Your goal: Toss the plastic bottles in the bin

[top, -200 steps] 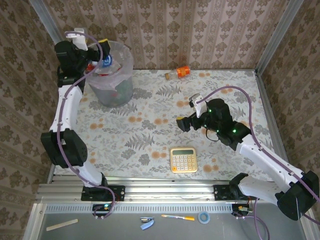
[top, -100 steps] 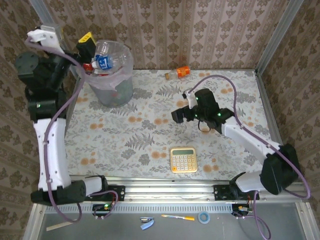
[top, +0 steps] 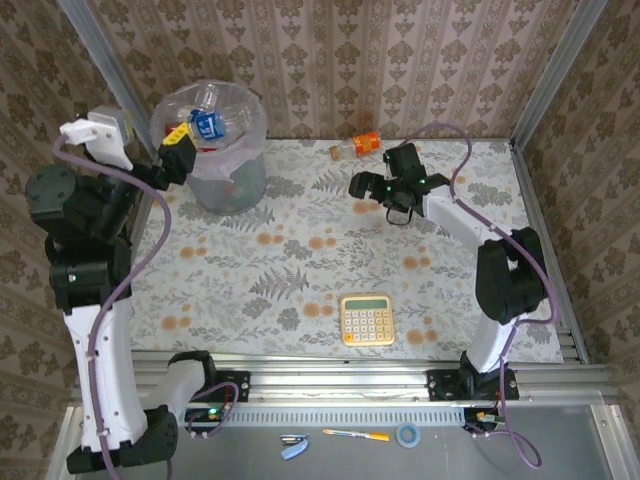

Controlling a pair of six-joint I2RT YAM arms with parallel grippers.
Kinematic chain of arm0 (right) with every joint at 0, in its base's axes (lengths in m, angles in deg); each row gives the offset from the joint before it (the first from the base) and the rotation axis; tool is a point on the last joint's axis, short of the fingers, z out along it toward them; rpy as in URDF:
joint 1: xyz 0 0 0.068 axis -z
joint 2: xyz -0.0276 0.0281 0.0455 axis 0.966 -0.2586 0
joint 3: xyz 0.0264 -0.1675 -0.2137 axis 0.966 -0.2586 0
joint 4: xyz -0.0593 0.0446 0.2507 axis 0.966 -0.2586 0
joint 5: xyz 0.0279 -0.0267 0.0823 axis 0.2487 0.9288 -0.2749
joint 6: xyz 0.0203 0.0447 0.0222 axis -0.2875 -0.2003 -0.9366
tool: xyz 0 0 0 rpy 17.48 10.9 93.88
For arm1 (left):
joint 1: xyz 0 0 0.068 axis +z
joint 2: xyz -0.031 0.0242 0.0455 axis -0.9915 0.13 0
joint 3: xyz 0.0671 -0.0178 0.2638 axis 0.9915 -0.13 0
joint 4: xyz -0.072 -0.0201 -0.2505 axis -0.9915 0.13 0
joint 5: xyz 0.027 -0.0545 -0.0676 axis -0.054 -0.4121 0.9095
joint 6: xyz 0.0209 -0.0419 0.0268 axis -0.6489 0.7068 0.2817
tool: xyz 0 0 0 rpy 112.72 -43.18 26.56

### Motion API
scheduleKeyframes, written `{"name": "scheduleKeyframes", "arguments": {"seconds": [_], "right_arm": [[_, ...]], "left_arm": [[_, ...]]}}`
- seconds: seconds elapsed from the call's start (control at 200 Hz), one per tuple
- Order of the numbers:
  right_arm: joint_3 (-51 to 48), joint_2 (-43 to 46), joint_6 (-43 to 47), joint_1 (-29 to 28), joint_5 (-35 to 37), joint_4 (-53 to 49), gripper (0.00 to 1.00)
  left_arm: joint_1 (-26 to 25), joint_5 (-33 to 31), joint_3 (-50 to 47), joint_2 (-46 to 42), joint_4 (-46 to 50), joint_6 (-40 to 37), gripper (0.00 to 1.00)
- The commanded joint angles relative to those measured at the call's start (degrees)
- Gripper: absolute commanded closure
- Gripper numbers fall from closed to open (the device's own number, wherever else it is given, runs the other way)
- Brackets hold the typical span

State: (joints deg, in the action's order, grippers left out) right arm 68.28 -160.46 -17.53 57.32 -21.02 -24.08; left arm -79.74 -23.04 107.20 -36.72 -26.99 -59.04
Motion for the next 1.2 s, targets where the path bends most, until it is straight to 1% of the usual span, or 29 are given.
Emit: {"name": "scheduleKeyframes", "arguments": {"seconds": [0.0,0.14,0.25,0.455,0.6,0.73,1.0,1.195], "right_arm": [[4.89,-4.59,-6.82,1.22,0.15,-1.99,0.00],[10.62,-10.55,-9.92,2.79,0.62,-2.09,0.00],[16.01,-15.36,-11.64,4.04,0.71,-2.91,0.00],[27.67,-24.52,-13.57,5.47,1.70,-5.49,0.00],[36.10,-31.19,-14.88,6.16,1.91,-7.31,0.00],[41.95,-36.27,-16.72,6.84,1.81,-6.42,0.00],[59.37,-47.86,-18.70,7.33,2.02,-9.06,0.00],[67.53,-53.07,-20.61,7.42,4.63,-10.39,0.00]], "left_arm": [[0.38,0.86,-1.75,-2.52,1.55,-1.22,0.00],[0.35,1.43,-5.39,-5.56,1.17,-0.39,0.00],[0.38,3.05,-7.91,-7.30,0.71,0.33,0.00],[-0.04,4.19,-11.58,-8.31,-0.56,1.92,0.00],[-0.53,3.90,-14.93,-8.19,-3.23,3.32,0.00],[-1.64,3.37,-17.72,-7.62,-6.14,4.27,0.00],[-5.44,1.06,-19.64,-4.71,-7.75,2.49,0.00],[-6.33,-0.18,-21.06,-3.04,-9.75,2.74,0.00]]}}
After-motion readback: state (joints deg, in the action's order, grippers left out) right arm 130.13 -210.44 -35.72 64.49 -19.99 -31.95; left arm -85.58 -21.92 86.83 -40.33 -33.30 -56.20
